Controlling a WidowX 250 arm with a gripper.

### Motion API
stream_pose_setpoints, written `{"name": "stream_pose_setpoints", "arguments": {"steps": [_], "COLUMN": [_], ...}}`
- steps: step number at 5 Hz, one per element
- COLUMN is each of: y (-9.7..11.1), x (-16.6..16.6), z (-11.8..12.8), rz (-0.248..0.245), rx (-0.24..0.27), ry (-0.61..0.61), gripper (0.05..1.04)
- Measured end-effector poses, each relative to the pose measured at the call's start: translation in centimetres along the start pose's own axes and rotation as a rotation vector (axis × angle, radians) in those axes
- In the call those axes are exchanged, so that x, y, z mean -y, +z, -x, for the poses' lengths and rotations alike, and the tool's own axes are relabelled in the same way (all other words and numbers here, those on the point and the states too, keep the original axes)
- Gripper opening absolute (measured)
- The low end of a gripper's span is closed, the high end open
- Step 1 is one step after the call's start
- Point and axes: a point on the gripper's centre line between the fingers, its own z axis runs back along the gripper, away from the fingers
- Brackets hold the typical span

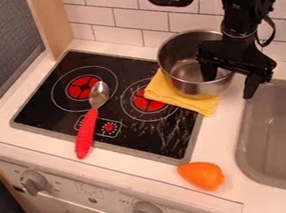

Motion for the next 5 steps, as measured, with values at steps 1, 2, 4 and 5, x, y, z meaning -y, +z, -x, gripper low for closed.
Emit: {"name": "stream_pose_setpoints", "arguments": {"steps": [1,2,4,5], "y": [-1.1,-1.0,8.2,13.2], "x": [0.1,0.2,1.0,2.1], "z": [0.6,0.4,-3.1,-3.9], "rz": [-0.002,0.005,0.028,0.032], "rx": [-0.031,-0.018,0.220,0.258], "ry": [-0.002,-0.007,-0.020,-0.043], "gripper": [1.006,1.004,1.003,1.003]}}
